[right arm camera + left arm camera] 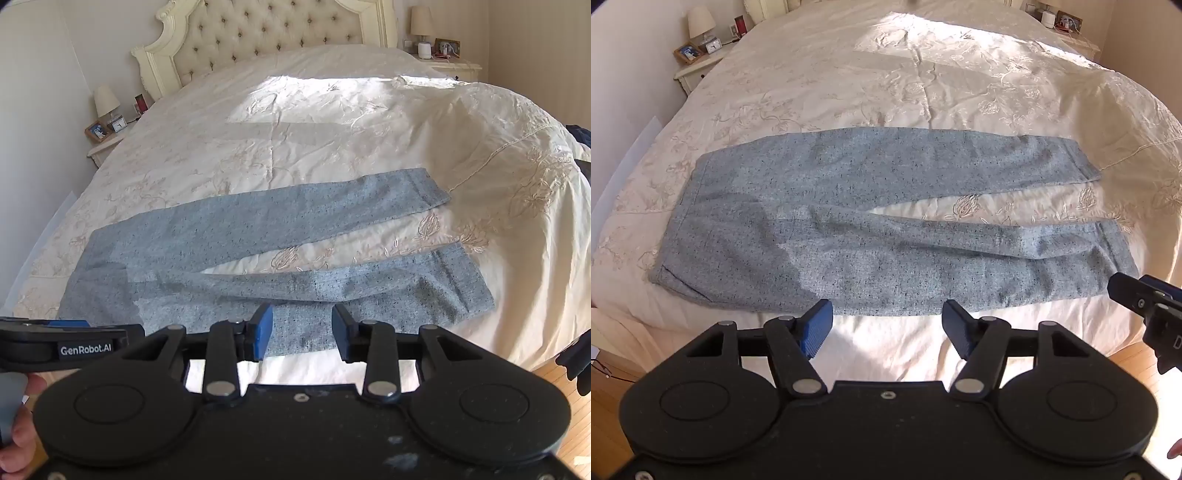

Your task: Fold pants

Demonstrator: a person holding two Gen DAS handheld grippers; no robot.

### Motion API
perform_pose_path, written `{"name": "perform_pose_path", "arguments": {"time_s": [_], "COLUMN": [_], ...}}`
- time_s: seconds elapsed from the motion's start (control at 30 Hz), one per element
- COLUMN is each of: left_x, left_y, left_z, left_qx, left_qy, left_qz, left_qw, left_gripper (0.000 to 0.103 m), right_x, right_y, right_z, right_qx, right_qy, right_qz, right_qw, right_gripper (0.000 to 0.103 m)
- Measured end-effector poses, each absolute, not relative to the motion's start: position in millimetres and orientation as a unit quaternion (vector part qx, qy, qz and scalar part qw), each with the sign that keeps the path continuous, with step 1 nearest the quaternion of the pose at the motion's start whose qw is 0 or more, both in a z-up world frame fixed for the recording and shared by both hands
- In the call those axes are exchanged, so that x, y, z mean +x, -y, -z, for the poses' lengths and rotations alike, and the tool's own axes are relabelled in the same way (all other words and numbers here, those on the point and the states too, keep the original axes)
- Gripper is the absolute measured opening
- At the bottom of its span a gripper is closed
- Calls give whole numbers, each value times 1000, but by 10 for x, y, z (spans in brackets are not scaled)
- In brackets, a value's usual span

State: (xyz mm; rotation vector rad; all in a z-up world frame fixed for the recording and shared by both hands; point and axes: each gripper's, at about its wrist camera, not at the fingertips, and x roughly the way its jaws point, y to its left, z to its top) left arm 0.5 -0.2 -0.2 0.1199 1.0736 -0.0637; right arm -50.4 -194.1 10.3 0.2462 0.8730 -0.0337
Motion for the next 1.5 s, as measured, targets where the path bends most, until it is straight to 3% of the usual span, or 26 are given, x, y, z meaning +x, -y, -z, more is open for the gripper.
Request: {"name": "perform_pose_path", "arguments": {"time_s": [1.5], "left_x": [-34], "left_y": [-50], "left_z": [105], "left_qx": [46], "left_qy": [-517], "left_qz": [29], "left_qw": [854], "left_gripper": [66], "right_x": [-497], "right_y": [1846], "right_z": [-35], "right_qx": [113], "right_qy": [-433], "right_qz": [3], "right_qw": [894], "right_gripper": [38]}}
